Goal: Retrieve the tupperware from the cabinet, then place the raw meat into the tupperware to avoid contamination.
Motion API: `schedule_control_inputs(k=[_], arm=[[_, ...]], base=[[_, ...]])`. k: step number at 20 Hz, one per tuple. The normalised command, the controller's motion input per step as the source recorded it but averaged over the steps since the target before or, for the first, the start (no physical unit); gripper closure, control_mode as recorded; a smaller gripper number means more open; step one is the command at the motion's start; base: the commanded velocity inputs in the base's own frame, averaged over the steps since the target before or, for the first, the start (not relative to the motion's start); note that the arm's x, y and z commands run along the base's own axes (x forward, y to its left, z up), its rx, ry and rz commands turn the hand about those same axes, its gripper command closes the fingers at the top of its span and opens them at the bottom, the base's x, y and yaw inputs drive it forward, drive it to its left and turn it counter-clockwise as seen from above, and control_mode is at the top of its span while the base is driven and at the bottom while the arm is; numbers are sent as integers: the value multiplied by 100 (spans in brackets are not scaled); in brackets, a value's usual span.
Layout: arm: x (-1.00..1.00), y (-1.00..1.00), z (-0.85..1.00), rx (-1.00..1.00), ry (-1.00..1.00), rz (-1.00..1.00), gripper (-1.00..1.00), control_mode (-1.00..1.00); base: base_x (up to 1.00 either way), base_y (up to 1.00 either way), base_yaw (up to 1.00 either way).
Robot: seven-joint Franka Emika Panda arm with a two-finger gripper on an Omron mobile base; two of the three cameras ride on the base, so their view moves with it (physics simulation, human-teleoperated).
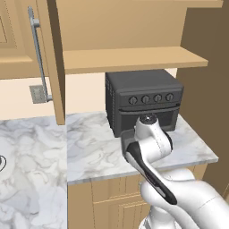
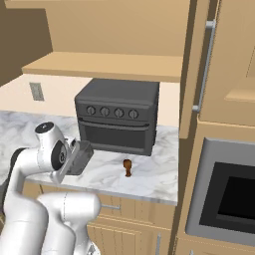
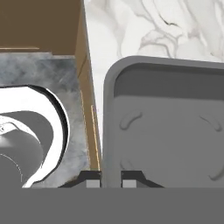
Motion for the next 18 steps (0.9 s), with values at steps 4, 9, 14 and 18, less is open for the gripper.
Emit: schedule_control_inputs(k=[4, 9, 14, 18], arm=[[44, -4, -35, 2, 5, 9, 100, -100], [38, -17, -19, 1, 2, 5, 100, -100], [30, -18, -16, 0, 0, 3, 100, -100], [23, -11, -32, 0, 0, 3, 100, -100]], base=[[0, 0, 0], [0, 0, 0], [0, 0, 0], [0, 0, 0]])
